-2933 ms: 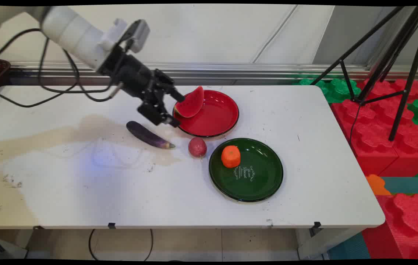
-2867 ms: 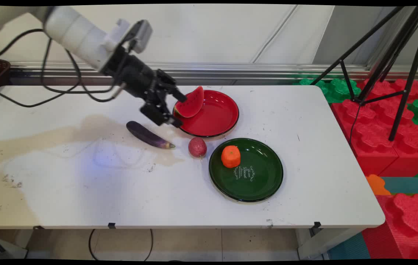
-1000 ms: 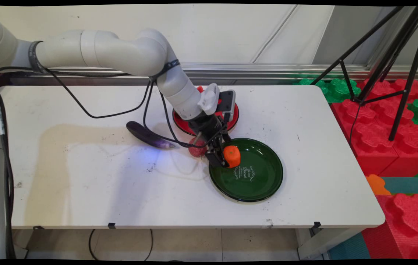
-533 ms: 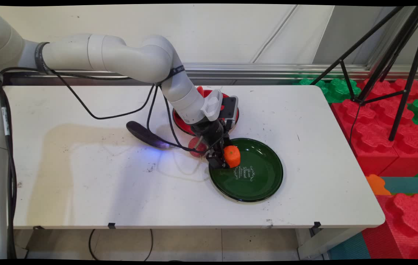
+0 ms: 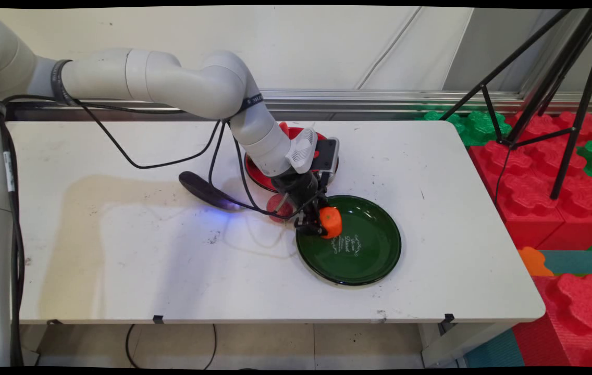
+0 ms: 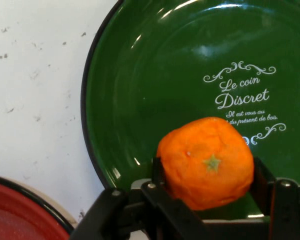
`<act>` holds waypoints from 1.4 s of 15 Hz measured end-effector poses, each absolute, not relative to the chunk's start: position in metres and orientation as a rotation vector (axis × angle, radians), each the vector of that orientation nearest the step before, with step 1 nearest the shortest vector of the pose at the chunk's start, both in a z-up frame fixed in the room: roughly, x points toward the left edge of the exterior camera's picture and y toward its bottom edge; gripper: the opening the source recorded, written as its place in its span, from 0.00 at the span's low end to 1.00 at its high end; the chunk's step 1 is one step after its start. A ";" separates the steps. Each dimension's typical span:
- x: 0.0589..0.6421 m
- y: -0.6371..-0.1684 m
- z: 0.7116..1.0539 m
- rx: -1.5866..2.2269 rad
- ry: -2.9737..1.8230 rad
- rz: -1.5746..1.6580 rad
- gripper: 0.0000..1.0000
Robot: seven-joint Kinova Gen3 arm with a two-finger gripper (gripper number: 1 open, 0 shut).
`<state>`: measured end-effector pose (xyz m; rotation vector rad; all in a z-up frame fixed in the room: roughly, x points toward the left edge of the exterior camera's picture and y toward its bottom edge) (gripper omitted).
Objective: Place the picked object on the table
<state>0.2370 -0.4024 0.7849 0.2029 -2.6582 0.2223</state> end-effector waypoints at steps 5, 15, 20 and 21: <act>0.239 -0.400 0.793 0.218 -2.638 0.246 0.00; 0.268 -0.367 0.834 0.310 -2.541 0.281 0.00; 0.302 -0.342 0.860 0.356 -2.495 0.303 0.00; 0.309 -0.337 0.864 0.361 -2.494 0.306 0.00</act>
